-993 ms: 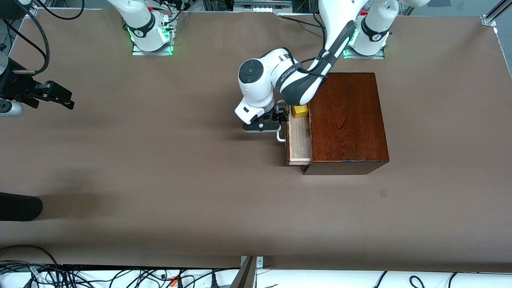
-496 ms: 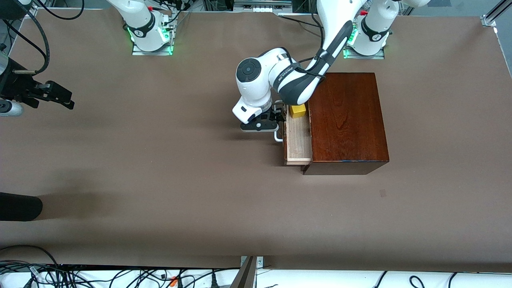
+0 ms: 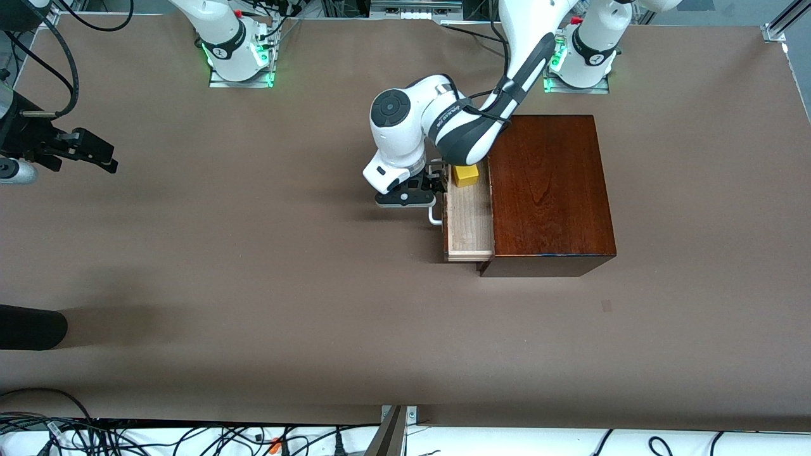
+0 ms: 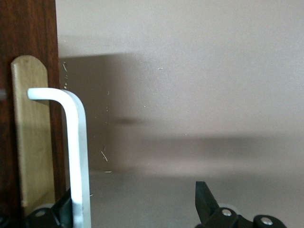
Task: Open drawer, take yellow block, close drawer
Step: 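Pull the drawer handle outward with the left gripper, opening the drawer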
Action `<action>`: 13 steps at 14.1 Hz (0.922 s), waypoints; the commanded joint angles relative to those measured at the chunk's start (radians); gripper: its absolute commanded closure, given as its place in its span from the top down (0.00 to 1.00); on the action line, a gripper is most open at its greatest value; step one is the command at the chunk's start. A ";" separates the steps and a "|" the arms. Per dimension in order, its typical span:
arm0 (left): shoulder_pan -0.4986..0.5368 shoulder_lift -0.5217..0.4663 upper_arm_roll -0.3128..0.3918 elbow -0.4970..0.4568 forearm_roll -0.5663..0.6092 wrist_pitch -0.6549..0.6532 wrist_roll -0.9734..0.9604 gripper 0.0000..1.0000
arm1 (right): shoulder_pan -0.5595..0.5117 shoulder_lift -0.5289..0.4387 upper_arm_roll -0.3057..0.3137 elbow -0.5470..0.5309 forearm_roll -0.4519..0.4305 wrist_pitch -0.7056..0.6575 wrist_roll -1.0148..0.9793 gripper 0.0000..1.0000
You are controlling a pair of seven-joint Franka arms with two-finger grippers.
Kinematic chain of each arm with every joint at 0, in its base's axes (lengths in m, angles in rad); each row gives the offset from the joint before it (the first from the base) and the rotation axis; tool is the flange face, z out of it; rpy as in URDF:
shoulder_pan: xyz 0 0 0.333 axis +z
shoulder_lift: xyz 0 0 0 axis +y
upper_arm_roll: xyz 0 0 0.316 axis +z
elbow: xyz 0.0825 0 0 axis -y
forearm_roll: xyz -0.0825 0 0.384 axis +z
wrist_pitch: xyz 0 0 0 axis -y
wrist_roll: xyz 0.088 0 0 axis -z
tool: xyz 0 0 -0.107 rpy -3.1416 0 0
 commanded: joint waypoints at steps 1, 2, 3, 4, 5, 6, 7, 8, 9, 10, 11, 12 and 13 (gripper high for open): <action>-0.023 0.046 -0.002 0.060 -0.029 0.027 -0.006 1.00 | -0.004 -0.010 0.006 -0.012 -0.007 0.006 -0.002 1.00; -0.023 0.044 -0.002 0.060 -0.027 0.027 -0.003 1.00 | -0.004 -0.010 0.006 -0.012 -0.007 0.006 -0.002 1.00; -0.022 0.044 -0.002 0.062 -0.029 0.027 -0.005 1.00 | -0.004 -0.010 0.006 -0.012 -0.007 0.006 -0.002 1.00; -0.023 0.044 -0.002 0.069 -0.029 0.027 -0.005 1.00 | -0.004 -0.010 0.006 -0.012 -0.007 0.006 -0.002 1.00; -0.022 0.044 -0.002 0.073 -0.029 0.025 -0.003 1.00 | -0.004 -0.010 0.006 -0.012 -0.007 0.006 -0.002 1.00; -0.020 0.040 -0.002 0.074 -0.030 0.019 -0.002 1.00 | -0.004 -0.010 0.006 -0.012 -0.007 0.006 -0.002 1.00; -0.020 0.033 -0.002 0.074 -0.030 0.013 0.000 1.00 | -0.004 -0.010 0.006 -0.012 -0.007 0.006 -0.002 1.00; -0.016 0.024 -0.002 0.076 -0.030 0.010 0.000 1.00 | -0.004 -0.010 0.006 -0.012 -0.007 0.006 -0.002 1.00; -0.014 0.012 -0.003 0.076 -0.030 0.010 0.000 1.00 | -0.004 -0.010 0.006 -0.012 -0.007 0.008 -0.002 1.00; -0.013 0.001 -0.003 0.076 -0.042 -0.004 0.000 1.00 | -0.004 -0.010 0.006 -0.012 -0.007 0.008 -0.002 1.00; -0.013 -0.006 -0.003 0.079 -0.048 -0.044 0.003 1.00 | -0.004 -0.010 0.006 -0.012 -0.006 0.008 -0.002 1.00; -0.013 -0.017 -0.002 0.118 -0.048 -0.099 0.006 1.00 | -0.004 -0.010 0.006 -0.012 -0.006 0.008 -0.002 1.00; -0.013 -0.017 -0.003 0.170 -0.048 -0.181 0.007 1.00 | -0.004 -0.010 0.006 -0.012 -0.006 0.008 -0.002 1.00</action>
